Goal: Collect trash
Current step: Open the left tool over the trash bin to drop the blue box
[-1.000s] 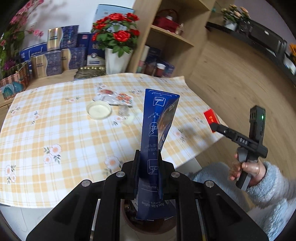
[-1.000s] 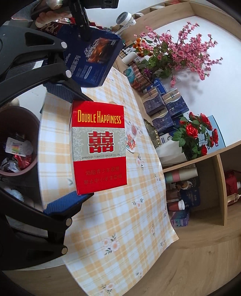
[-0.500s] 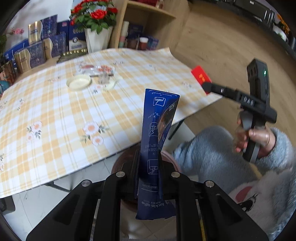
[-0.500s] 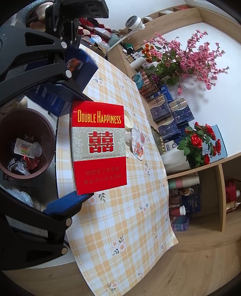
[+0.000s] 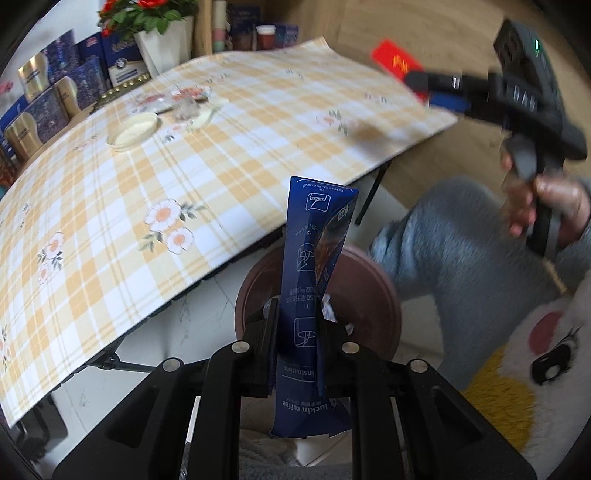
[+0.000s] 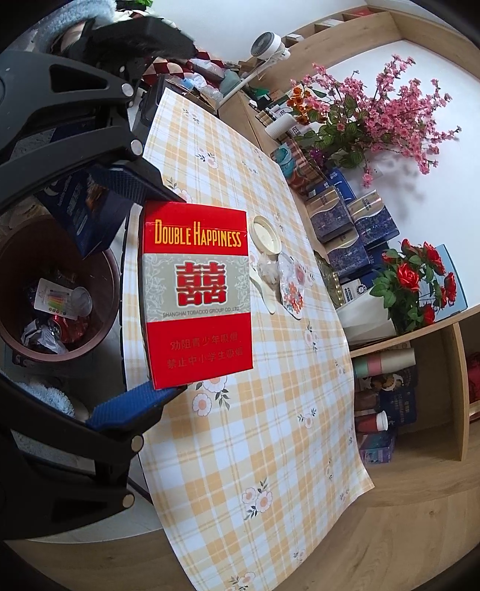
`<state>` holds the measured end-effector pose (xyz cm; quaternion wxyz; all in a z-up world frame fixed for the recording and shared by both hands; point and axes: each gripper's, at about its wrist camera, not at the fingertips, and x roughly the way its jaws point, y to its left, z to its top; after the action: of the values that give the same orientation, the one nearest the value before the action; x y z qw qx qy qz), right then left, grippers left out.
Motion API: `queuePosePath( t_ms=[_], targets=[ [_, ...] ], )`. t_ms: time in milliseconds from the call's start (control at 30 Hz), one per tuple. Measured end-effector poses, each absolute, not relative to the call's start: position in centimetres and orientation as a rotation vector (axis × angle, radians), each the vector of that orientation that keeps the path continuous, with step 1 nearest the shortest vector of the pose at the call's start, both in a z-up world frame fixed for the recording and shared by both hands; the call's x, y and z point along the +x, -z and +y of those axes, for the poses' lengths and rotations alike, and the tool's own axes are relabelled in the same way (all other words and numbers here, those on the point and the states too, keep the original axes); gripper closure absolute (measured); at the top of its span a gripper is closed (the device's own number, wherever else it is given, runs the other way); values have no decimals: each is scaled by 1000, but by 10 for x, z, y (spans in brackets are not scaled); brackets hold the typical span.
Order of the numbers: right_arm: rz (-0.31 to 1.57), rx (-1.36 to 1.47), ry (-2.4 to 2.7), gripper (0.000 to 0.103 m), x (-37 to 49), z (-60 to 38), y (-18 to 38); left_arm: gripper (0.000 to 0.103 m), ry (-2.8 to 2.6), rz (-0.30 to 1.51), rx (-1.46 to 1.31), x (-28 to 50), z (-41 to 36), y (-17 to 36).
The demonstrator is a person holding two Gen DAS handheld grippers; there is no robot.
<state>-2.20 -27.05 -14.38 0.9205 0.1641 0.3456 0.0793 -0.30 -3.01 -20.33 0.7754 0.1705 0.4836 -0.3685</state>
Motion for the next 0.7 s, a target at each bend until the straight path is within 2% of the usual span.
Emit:
queuePosePath(
  t_ms=[233, 600, 633, 667, 700],
  targets=[
    [727, 360, -151, 16, -22, -279, 153, 87, 798, 1138, 507, 3, -58, 258],
    [724, 388, -109, 16, -29, -297, 158, 86, 846, 1310, 513, 16, -104, 331],
    [726, 387, -106, 16, -30, -298, 158, 81, 834, 1307, 522, 18, -107, 336],
    [729, 385, -102, 16, -31, -299, 159, 60, 821, 1302, 529, 20, -107, 338],
    [732, 386, -100, 16, -32, -300, 160, 50, 810, 1294, 528, 21, -107, 337]
  ],
)
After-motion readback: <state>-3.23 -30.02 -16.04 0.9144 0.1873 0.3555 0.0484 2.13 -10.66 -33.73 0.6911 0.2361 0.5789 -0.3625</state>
